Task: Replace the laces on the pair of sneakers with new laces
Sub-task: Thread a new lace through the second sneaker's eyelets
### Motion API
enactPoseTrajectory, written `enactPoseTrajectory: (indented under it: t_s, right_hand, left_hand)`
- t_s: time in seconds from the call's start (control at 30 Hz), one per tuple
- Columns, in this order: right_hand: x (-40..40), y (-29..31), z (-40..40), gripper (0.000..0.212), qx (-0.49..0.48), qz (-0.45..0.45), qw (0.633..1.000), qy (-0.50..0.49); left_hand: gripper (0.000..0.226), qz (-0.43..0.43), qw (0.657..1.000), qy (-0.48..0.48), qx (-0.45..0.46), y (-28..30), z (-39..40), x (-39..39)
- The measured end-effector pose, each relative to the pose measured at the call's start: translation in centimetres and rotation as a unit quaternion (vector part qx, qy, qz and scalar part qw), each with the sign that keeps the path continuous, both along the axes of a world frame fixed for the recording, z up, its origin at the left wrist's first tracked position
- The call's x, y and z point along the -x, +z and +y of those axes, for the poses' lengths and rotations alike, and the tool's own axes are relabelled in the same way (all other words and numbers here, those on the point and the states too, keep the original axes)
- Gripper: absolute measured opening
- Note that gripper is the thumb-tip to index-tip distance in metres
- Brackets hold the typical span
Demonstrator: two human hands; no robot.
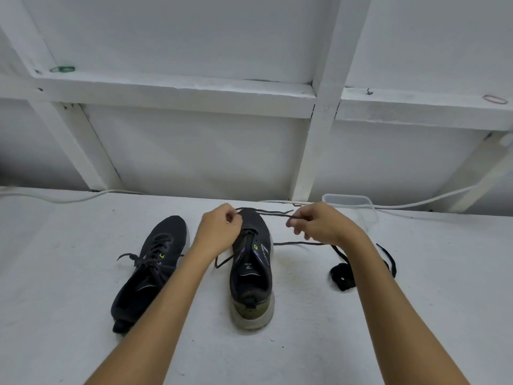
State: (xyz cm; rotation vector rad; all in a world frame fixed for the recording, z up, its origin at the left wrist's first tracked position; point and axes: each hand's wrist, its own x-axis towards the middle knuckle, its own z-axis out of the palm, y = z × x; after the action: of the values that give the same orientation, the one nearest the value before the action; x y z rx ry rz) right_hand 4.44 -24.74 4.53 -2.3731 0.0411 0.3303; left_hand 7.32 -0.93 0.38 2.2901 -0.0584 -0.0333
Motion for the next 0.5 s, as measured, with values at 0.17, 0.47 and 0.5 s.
enactPoseTrajectory:
  t_s: [0.17,0.47,0.5]
  right_hand:
    - [0.6,1.0,0.2,0.022,-0.019,0.019,0.999,0.043]
    - [0.6,2.5,0.2,0.032,-0.090,-0.013,0.996,0.014]
    - [0.5,2.4,0.1,0.032,-0.085,-0.014,0.996,0.014]
  left_hand:
    - [0.053,-0.019,0.988,-0.149,0.026,0.3,0.3,0.6]
    - [0.020,-0.044,0.988,-0.118,0.095,2.0,-0.7,0.3]
    - [0.021,-0.033,0.990,-0.101,0.088,1.7,-0.2,0.2]
